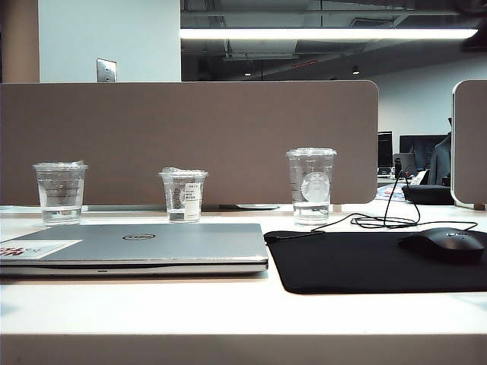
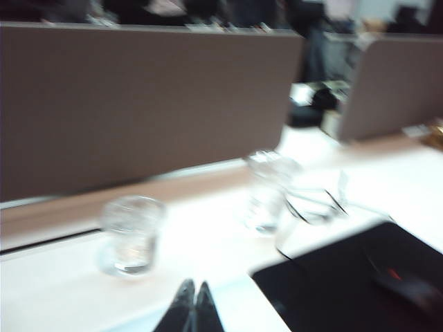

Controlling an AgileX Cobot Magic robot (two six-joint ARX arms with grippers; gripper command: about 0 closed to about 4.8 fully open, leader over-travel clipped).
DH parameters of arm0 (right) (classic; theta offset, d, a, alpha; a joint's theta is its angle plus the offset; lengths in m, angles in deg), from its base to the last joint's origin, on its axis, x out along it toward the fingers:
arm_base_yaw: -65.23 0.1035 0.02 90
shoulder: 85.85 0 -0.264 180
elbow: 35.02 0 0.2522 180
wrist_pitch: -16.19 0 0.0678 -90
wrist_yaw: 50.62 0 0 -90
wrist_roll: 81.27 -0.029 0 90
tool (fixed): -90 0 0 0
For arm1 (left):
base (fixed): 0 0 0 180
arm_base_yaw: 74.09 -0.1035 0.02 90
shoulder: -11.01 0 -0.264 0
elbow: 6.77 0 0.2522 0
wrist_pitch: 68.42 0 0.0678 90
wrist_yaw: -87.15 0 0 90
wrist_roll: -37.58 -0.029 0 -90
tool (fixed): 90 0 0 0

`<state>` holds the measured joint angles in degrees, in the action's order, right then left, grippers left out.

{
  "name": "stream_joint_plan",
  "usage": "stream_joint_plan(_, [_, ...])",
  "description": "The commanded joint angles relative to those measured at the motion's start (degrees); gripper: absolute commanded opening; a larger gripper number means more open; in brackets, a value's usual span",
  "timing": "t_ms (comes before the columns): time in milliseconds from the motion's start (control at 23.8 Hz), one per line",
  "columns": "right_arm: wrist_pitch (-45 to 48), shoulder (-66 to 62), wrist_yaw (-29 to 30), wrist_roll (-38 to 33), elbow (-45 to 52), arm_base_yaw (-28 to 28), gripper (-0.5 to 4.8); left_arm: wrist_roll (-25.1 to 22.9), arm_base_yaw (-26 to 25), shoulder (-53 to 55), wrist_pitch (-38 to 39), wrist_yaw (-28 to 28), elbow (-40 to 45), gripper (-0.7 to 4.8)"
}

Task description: Pick up the coffee cup on the right and place it on the right side of the laptop.

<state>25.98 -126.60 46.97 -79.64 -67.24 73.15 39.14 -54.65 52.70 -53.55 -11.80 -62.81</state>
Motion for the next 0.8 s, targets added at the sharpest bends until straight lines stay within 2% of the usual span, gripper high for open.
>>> stream_joint_plan(42, [7.3,-4.3,-0.1,0.6,-0.4,1.3,-0.09,-2.0,5.0,3.9,4.8,0.3,-3.4,-0.05])
stream_joint_plan(294, [16.6,-12.6,0.2,0.4,-0.5,1.3,-0.09,-3.3,9.6,9.7,14.4,0.1,-9.4,-0.05])
stream_joint_plan(420, [18.5,-19.4,0.3,0.1,-2.3,1.3,-0.03,-3.1,9.6,11.3,15.1,-2.1,-11.3,-0.05])
stream_joint_plan(504, [20.5,-24.1,1.8,0.1,-4.1,1.3,2.14,-3.1,9.6,11.3,15.1,-2.0,-11.4,-0.05])
stream_joint_plan(546, [21.5,-26.0,1.7,0.1,-5.0,1.3,3.82,-3.1,9.6,11.3,15.1,-2.0,-11.4,-0.05])
stream_joint_plan(588, [22.1,-27.6,1.7,0.0,-5.8,1.3,4.79,-3.1,9.6,11.3,15.1,-2.0,-11.4,-0.05])
stream_joint_plan(799, [25.0,-38.1,3.5,-1.7,-12.1,1.3,4.79,-3.1,9.6,11.3,15.1,-2.5,-11.4,-0.05])
